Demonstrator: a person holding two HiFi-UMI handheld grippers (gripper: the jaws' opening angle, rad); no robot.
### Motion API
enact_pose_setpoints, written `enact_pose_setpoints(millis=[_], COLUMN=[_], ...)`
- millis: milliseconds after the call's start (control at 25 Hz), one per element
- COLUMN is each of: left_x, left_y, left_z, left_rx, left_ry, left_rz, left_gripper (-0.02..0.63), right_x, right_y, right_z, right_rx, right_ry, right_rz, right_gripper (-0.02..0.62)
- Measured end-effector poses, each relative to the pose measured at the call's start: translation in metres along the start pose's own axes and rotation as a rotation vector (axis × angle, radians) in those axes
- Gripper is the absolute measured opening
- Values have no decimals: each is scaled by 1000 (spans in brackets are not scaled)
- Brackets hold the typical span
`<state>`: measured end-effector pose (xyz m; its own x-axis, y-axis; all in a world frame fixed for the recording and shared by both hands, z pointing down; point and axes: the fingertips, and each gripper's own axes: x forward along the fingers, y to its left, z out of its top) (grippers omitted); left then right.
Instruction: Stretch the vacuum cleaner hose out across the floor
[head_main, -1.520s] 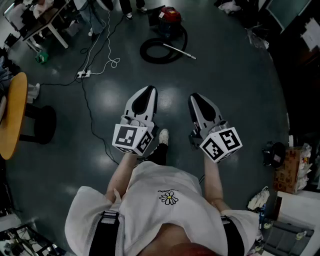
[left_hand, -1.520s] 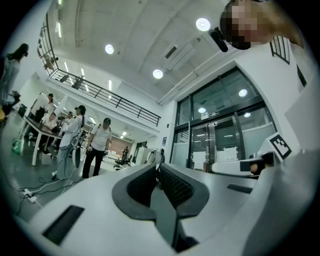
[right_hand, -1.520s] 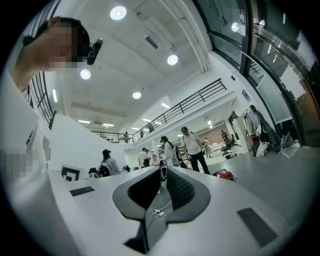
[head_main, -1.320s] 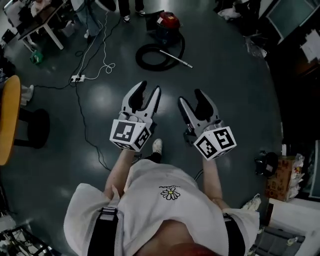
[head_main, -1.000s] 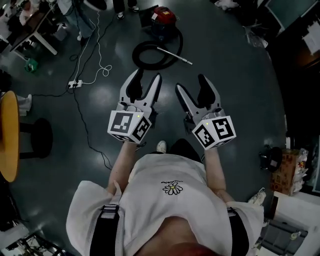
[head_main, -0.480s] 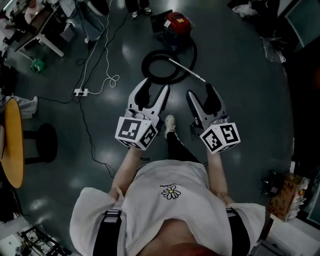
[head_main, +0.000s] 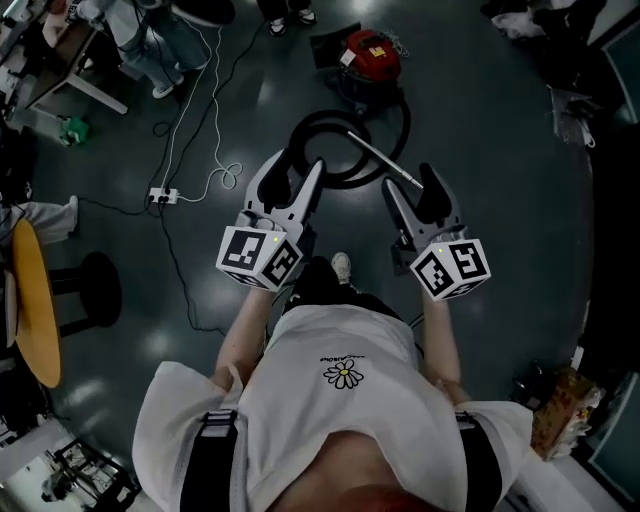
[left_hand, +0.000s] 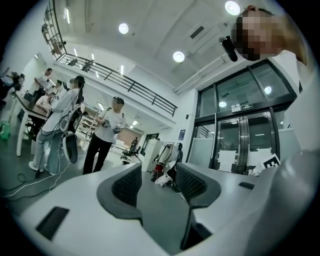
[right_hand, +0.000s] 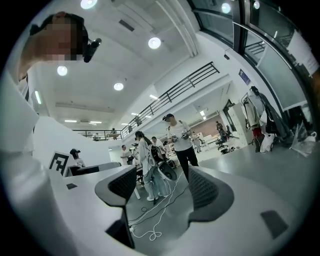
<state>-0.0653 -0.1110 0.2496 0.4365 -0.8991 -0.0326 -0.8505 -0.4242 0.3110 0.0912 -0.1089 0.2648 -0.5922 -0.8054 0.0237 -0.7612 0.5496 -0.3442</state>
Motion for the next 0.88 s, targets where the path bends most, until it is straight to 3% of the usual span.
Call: enact_pose_setpoints(millis=[200, 480, 680, 880], left_x=[59, 142, 201, 264], left_y=[43, 92, 132, 159], left_z=[-4, 9, -8, -65], left_rx=[25, 169, 161, 138], left_ry=[27, 38, 111, 212], left_rz=[-23, -127, -163, -171], left_gripper=[218, 218, 217, 217], right_x=[62, 146, 199, 245], right_y=[-25, -71, -114, -197], right_z=[10, 16, -1, -53], right_rx=[-53, -76, -99, -121], right_ry=[3, 44, 139, 321], right_rz=[-11, -93, -143, -155], right_gripper=[336, 336, 336, 336])
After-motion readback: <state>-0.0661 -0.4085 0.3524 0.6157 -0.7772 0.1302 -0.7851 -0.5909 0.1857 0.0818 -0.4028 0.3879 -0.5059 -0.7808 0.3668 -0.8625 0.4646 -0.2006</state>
